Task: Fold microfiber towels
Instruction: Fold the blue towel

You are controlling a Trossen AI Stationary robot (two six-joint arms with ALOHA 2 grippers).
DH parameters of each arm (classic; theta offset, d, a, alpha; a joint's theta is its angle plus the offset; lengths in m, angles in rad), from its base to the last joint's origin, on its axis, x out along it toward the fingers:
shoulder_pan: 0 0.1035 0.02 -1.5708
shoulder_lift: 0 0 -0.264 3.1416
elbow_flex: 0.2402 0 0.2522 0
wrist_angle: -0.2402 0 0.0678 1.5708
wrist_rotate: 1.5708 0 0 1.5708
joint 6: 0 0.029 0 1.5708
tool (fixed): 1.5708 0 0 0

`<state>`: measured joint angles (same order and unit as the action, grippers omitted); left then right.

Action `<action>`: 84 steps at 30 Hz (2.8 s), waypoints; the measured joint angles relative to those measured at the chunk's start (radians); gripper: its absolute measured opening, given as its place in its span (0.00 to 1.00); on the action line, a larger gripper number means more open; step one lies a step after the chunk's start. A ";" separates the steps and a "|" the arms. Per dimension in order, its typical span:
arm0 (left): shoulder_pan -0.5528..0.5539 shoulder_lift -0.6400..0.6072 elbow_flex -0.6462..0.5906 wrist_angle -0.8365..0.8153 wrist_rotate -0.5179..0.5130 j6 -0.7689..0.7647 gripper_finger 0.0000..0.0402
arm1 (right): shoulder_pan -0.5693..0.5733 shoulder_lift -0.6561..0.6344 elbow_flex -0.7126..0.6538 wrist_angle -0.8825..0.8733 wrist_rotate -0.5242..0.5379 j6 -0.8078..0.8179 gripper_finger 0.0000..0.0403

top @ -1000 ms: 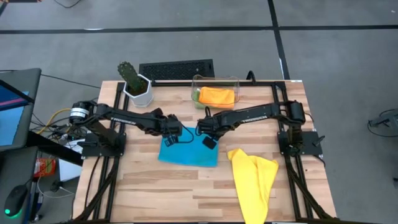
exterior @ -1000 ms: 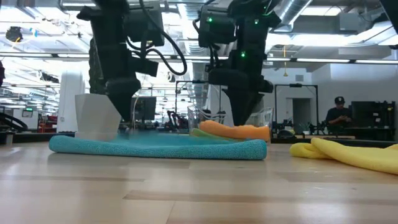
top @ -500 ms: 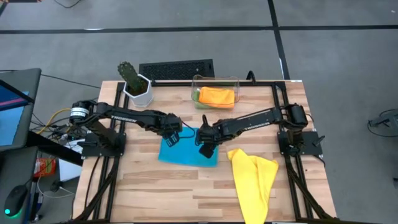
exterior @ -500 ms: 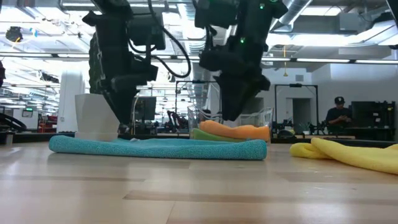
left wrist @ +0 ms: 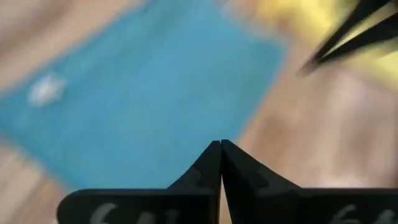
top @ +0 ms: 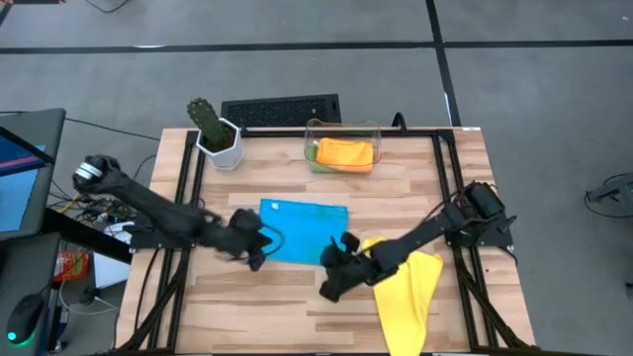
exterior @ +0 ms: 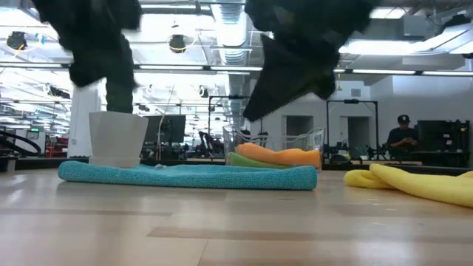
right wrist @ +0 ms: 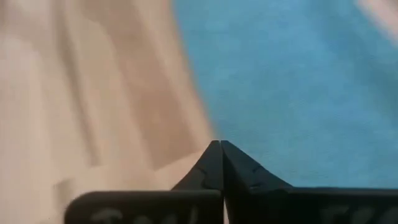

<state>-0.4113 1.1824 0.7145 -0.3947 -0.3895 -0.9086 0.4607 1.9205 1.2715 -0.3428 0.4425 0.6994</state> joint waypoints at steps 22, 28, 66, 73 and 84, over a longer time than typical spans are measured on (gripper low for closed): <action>-0.230 -0.038 -0.554 0.772 -0.244 -0.083 0.00 | 0.037 0.002 -0.403 0.615 0.140 0.215 0.01; -0.230 0.063 -0.553 0.772 -0.274 -0.102 0.00 | 0.037 0.002 -0.475 0.646 0.161 0.289 0.02; -0.229 0.287 -0.519 0.821 -0.251 -0.209 0.00 | 0.065 0.087 -0.505 0.801 0.228 0.234 0.02; -0.230 0.095 -0.519 0.761 -0.191 -0.220 0.00 | 0.058 0.088 -0.505 0.782 0.221 0.226 0.02; -0.245 0.059 -0.482 0.662 -0.311 -0.144 0.00 | 0.056 0.088 -0.506 0.781 0.217 0.224 0.02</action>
<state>-0.6559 1.2419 0.2325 0.2671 -0.7000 -1.0522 0.5170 2.0087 0.7654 0.4384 0.6599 0.9235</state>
